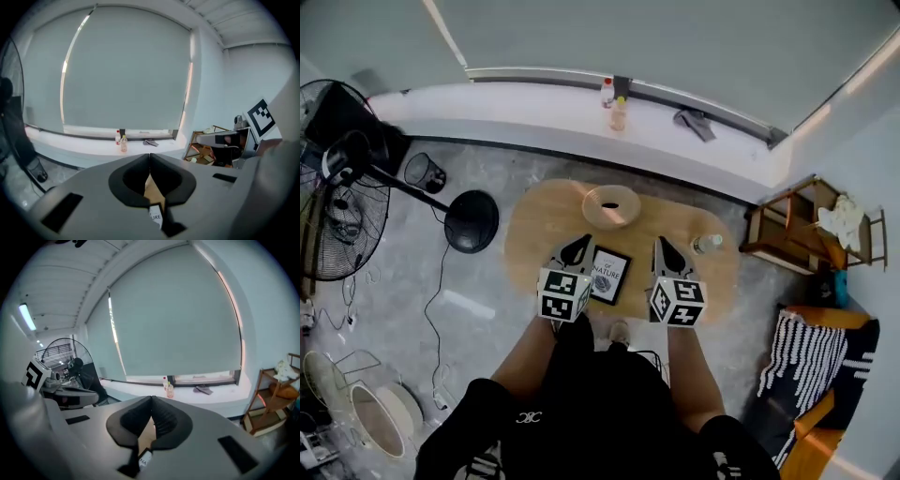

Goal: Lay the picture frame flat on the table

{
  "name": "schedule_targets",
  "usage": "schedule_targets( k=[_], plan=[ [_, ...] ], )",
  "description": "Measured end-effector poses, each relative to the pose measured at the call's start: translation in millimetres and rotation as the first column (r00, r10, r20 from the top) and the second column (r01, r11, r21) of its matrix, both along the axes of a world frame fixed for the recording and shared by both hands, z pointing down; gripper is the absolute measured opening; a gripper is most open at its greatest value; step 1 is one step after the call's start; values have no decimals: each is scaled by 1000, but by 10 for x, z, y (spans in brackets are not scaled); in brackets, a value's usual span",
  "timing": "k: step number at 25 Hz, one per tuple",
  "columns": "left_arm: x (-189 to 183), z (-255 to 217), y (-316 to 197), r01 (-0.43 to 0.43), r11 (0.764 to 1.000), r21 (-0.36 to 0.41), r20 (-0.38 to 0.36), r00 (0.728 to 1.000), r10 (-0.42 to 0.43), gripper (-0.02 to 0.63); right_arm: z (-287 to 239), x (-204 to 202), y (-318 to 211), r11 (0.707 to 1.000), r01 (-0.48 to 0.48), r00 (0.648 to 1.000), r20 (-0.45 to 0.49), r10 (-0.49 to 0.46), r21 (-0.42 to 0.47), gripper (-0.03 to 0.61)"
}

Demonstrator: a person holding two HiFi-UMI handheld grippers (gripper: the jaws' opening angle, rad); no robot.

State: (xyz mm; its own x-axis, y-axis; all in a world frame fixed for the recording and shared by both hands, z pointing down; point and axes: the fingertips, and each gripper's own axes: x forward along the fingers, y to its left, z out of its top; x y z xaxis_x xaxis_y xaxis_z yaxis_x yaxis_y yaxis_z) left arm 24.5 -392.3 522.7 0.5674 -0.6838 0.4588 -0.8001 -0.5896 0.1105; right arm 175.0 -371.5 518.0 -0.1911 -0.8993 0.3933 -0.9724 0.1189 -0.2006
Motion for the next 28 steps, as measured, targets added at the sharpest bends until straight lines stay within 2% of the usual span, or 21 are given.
schedule_targets(
  k=[3,5,9,12,18,23,28],
  plan=[
    [-20,-555,317,15,996,90,5,1000,-15,21,-590,98,319,996,3,999,-54,1,85,14],
    [-18,-929,527,29,990,138,-14,1000,-27,21,-997,163,539,989,-13,998,-56,21,144,14],
    [12,-1638,765,68,968,243,-80,996,-50,20,-1741,237,829,960,-31,997,-55,48,280,14],
    [33,-2013,902,93,947,308,-98,993,-66,20,-2093,263,977,934,-27,996,-75,57,358,12],
    [-14,-2257,1192,125,949,288,-152,985,-84,20,-2360,318,1264,911,-24,997,-56,52,412,12],
    [-68,-2350,1343,141,939,313,-132,986,-104,20,-2372,395,1399,914,-39,998,-31,56,404,12],
    [-80,-2350,1423,149,934,326,-115,986,-118,20,-2333,411,1459,915,-36,997,-45,59,402,12]
  ],
)
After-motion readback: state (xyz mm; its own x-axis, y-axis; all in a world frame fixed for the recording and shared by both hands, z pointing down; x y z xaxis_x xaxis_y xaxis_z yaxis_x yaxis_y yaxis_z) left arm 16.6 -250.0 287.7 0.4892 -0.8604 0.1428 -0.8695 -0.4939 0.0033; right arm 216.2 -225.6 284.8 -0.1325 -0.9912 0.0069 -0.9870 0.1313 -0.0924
